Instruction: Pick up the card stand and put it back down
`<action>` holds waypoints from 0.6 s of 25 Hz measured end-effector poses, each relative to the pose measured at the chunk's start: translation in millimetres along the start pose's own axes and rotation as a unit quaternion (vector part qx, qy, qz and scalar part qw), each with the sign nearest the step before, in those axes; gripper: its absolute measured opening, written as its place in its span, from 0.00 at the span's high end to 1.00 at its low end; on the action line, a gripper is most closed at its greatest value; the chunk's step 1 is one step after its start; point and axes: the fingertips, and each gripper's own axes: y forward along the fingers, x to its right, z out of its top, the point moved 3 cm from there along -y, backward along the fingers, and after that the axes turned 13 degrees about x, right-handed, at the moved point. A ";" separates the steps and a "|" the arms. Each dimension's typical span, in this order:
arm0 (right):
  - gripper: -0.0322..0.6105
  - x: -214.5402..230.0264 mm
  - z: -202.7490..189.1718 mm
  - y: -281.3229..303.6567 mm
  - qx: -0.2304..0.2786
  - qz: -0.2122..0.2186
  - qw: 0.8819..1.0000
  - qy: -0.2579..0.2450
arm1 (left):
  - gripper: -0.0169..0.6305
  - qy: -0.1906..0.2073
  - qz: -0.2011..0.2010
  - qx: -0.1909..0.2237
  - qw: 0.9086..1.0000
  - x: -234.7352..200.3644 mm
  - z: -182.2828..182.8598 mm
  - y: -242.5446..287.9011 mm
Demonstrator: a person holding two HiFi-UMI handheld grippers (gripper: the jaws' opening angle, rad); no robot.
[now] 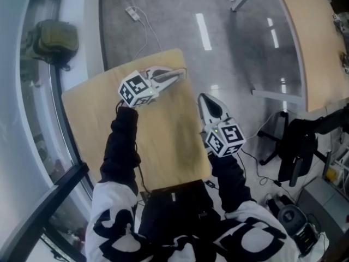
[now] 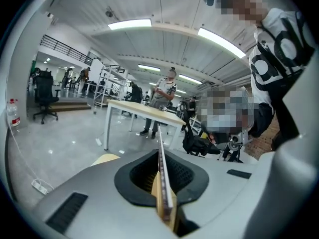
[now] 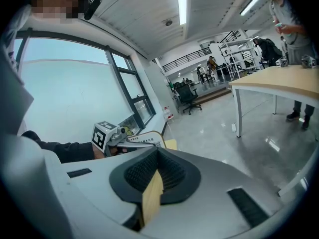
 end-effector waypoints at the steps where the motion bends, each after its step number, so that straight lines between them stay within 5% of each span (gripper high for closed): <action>1: 0.95 0.1 -0.6 -0.5 -0.001 0.000 1.000 0.000 | 0.93 0.005 -0.001 0.000 1.000 0.1 0.1 0.6; 11: 0.95 -6.0 3.5 -7.2 0.005 0.007 1.000 -0.004 | 0.89 0.027 0.027 0.000 0.999 -3.3 -0.2 -5.1; 15: 0.95 -12.6 7.4 -16.3 0.007 0.005 1.000 -0.009 | 0.73 0.026 0.058 -0.019 0.998 -4.2 -3.4 -19.5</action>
